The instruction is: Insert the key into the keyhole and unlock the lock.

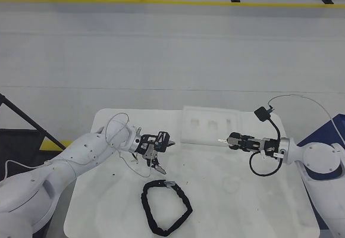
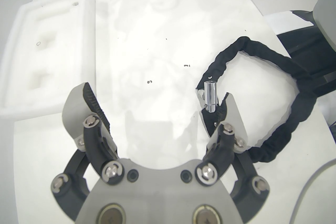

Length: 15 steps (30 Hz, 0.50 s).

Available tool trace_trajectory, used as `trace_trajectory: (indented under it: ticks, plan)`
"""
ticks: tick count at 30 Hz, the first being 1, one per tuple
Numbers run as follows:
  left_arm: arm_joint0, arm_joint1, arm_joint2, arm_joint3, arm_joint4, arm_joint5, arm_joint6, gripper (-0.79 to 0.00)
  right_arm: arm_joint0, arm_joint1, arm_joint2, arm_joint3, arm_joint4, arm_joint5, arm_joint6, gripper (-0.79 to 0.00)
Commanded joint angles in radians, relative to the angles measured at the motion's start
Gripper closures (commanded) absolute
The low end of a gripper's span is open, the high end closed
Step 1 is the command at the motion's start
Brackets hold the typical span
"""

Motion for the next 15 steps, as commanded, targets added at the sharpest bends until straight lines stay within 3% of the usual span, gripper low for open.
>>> trace_trajectory:
  ticks: [1, 15]
  plan:
    - [0.0, 0.0, 0.0, 0.0, -0.001, 0.0, -0.001, -0.785, 0.0, 0.0, 0.0, 0.0, 0.0, 0.0, 0.0, 0.0]
    - [0.015, 0.001, -0.005, -0.001, -0.016, 0.019, -0.007, -0.785, 0.0, 0.0, 0.0, 0.0, 0.0, 0.0, 0.0, 0.0]
